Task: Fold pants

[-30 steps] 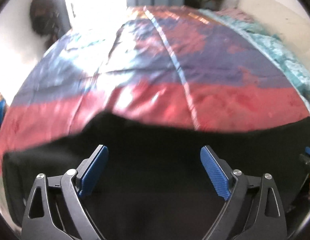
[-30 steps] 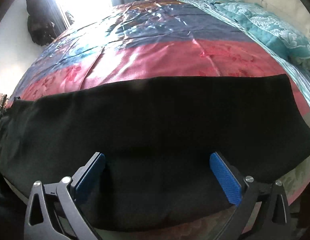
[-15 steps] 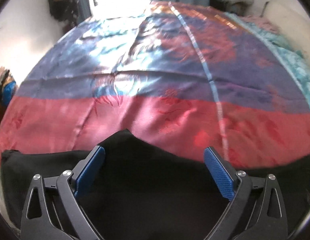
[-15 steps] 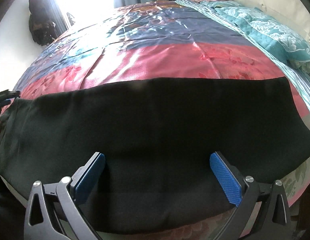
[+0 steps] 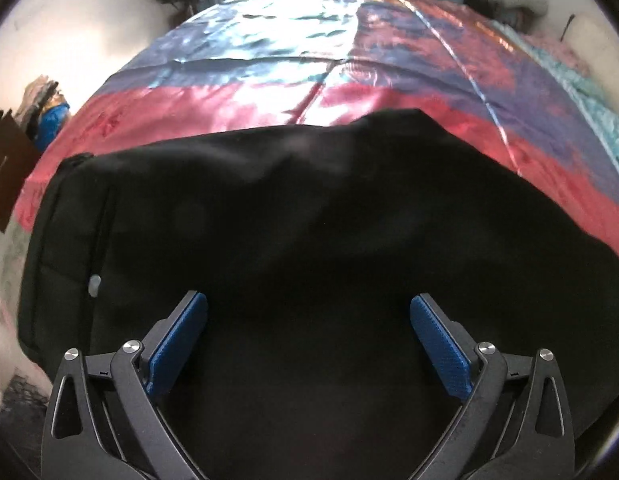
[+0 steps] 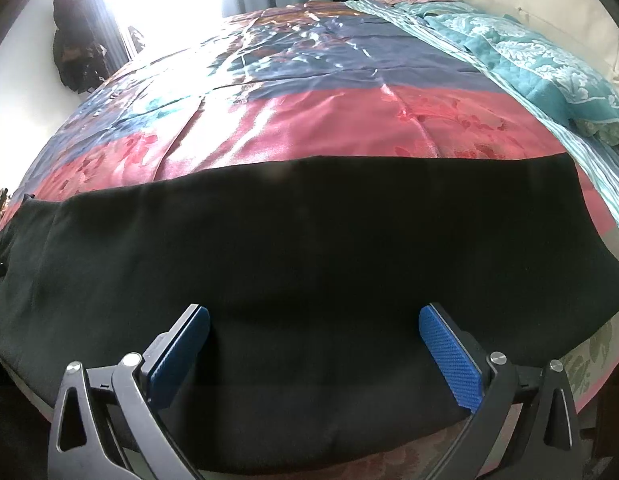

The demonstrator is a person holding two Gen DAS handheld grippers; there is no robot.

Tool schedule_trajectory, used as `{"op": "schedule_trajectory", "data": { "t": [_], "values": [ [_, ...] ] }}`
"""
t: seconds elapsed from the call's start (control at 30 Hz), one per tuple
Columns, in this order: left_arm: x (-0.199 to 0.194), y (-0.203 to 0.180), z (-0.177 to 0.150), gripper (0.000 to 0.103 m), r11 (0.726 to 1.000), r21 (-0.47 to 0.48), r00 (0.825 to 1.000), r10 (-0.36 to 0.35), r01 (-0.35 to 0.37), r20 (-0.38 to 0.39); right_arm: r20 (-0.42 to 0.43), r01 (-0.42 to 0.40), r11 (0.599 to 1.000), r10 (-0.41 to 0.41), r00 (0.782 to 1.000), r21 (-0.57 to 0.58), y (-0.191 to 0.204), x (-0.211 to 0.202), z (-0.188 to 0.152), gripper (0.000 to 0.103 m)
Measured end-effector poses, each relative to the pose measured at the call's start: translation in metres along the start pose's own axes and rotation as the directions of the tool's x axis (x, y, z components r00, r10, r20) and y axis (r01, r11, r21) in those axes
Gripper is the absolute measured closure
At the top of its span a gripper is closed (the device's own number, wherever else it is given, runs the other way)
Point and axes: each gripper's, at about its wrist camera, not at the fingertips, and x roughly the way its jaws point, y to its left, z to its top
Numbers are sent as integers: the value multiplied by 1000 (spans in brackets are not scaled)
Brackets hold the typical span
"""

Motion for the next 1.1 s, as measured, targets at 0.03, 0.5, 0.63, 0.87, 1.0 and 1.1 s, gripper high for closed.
{"op": "schedule_trajectory", "data": {
  "t": [0.03, 0.5, 0.63, 0.87, 1.0, 1.1],
  "values": [
    [-2, -1, 1, 3, 1000, -2, 1000, 1, -1, -2, 1, 2, 1000, -2, 1000, 0, 0, 0, 0, 0],
    [-17, 10, -30, 1, 1000, -4, 999, 26, -25, 29, 53, -10, 999, 12, 999, -30, -3, -4, -3, 0],
    [-36, 12, -26, 3, 998, -39, 995, -39, 43, 87, 126, -8, 1000, 8, 992, -1, -14, -31, 0, 0],
    [-5, 30, -18, 0, 999, -45, 998, 6, -3, 69, 55, -72, 995, 68, 996, 70, -46, -15, -3, 0],
    [-14, 25, -18, 2, 999, -45, 998, 25, -22, 65, 19, -37, 998, 37, 999, 49, -42, -15, 4, 0],
    [-27, 17, -24, 2, 999, -40, 995, -25, 29, 93, 3, 0, 1000, 0, 1000, 17, -33, -20, 7, 0]
  ]
}}
